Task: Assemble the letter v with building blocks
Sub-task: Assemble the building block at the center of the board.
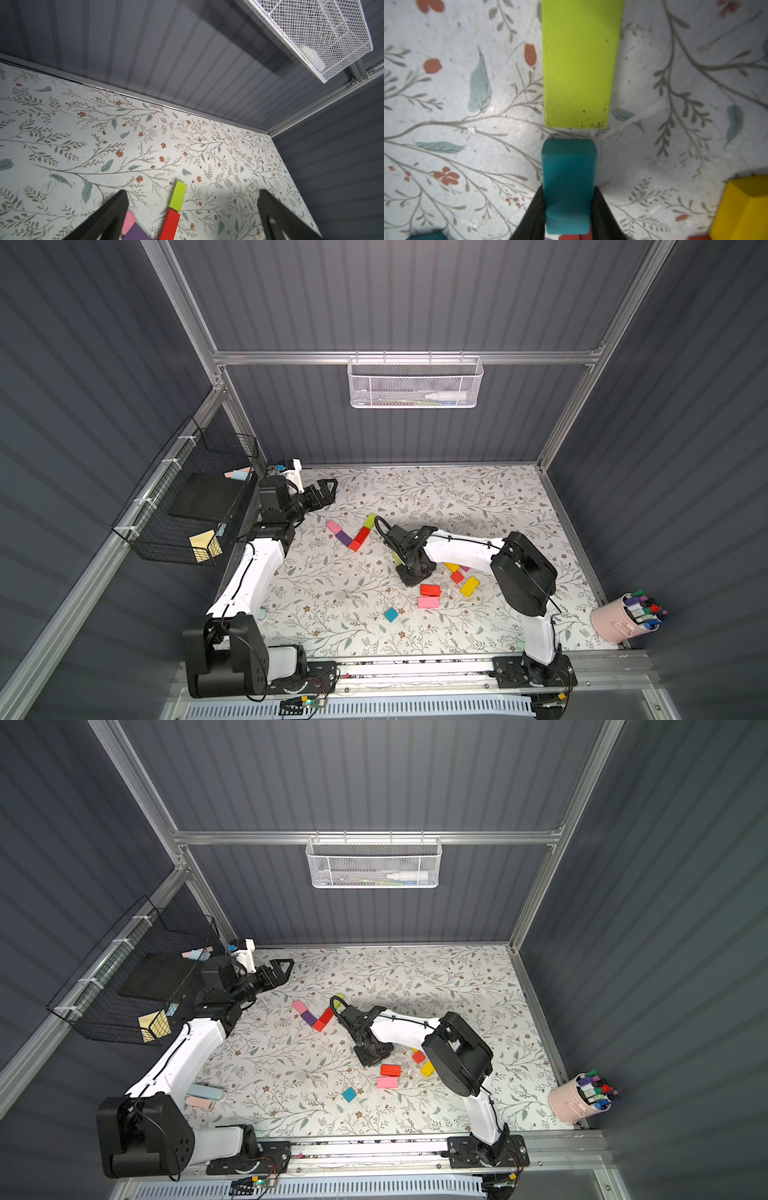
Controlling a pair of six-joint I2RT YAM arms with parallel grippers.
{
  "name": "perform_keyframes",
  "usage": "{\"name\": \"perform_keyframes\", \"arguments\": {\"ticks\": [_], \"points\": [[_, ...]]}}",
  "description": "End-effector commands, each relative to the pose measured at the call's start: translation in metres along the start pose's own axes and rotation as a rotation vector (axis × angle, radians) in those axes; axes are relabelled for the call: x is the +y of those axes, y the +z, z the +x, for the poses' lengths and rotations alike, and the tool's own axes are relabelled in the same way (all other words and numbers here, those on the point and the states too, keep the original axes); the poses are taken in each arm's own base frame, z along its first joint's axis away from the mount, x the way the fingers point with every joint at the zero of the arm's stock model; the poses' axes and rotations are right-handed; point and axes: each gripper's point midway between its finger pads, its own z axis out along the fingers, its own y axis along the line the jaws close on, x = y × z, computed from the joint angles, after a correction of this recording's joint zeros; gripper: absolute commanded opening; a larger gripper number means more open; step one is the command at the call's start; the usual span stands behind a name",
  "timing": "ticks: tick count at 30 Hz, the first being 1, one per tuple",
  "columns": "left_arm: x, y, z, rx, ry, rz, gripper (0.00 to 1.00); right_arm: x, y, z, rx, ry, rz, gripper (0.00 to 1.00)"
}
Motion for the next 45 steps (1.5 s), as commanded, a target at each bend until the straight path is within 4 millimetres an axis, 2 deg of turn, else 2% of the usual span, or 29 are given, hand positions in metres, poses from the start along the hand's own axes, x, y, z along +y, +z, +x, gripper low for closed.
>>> {"name": "perform_keyframes", "arguments": {"ticks": [1, 27, 35, 37, 40, 41, 42, 43, 45], "points": [[-0.001, -0.005, -0.002, -0.009, 0.026, 0.007, 0.99, -0.008, 0.03, 0.015, 0.064, 0.005, 0.053, 0.08], [0.001, -0.003, 0.0, -0.003, 0.025, 0.003, 0.99, -0.014, 0.035, 0.005, 0.065, -0.017, 0.081, 0.1], [0.002, -0.003, 0.001, 0.0, 0.024, 0.002, 0.99, -0.018, 0.036, 0.011, 0.075, -0.011, 0.092, 0.11], [0.002, -0.002, 0.002, 0.003, 0.025, 0.004, 0.99, -0.02, 0.036, 0.012, 0.075, -0.004, 0.093, 0.15], [0.002, -0.002, 0.002, 0.004, 0.025, 0.005, 0.99, -0.02, 0.034, 0.01, 0.068, 0.001, 0.091, 0.38], [0.002, -0.001, 0.003, 0.007, 0.028, 0.007, 0.99, -0.019, 0.032, 0.009, 0.062, 0.003, 0.089, 0.5], [0.002, -0.001, 0.003, 0.007, 0.029, 0.007, 1.0, -0.018, 0.03, 0.007, 0.051, 0.004, 0.085, 0.58], [0.002, -0.001, 0.003, 0.01, 0.029, 0.005, 0.99, -0.018, 0.028, 0.005, 0.042, 0.006, 0.083, 0.65], [0.003, -0.001, 0.003, 0.01, 0.029, 0.005, 1.0, -0.019, 0.022, 0.001, 0.015, 0.013, 0.082, 0.72]]}}
